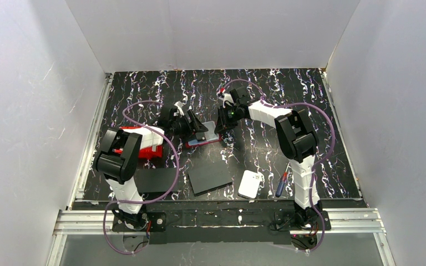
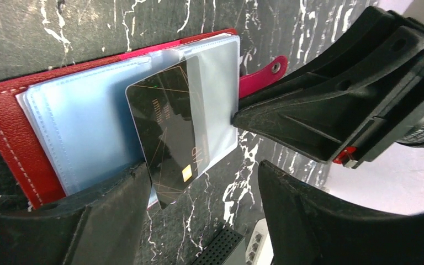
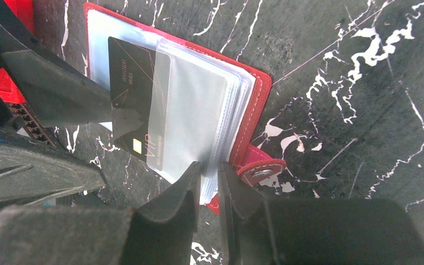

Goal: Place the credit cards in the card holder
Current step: Insert the credit card into the card slot, then pick up the credit card from the storage box.

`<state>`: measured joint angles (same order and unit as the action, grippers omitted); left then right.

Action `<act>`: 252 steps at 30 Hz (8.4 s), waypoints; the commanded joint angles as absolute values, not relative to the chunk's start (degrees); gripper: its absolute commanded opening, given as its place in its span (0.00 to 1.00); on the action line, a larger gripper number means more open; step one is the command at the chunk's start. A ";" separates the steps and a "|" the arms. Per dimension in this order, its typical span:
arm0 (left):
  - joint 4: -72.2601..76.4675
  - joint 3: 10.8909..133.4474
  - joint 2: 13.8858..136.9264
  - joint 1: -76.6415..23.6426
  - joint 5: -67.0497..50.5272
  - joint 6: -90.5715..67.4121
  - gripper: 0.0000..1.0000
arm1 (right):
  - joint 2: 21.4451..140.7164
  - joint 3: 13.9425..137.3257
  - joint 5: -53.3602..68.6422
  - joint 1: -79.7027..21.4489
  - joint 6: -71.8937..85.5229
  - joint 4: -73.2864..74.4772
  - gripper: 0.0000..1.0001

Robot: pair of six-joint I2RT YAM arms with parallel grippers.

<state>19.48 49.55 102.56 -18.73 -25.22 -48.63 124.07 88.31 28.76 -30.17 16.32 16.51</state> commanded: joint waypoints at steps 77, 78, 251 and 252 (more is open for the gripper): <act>-35.13 76.94 90.46 -19.67 -18.99 -20.28 0.58 | 117.74 97.32 5.09 -32.69 11.46 28.88 0.46; -36.93 76.91 87.87 -18.65 -20.89 -18.93 0.64 | 116.86 97.04 4.58 -33.08 11.77 28.85 0.49; -30.44 57.26 81.33 6.49 -25.30 -7.97 0.00 | 135.49 88.25 32.52 -49.91 61.92 -30.81 0.34; -30.57 57.28 80.86 6.44 -24.80 -8.10 0.00 | 135.53 88.24 32.41 -49.96 62.06 -30.95 0.34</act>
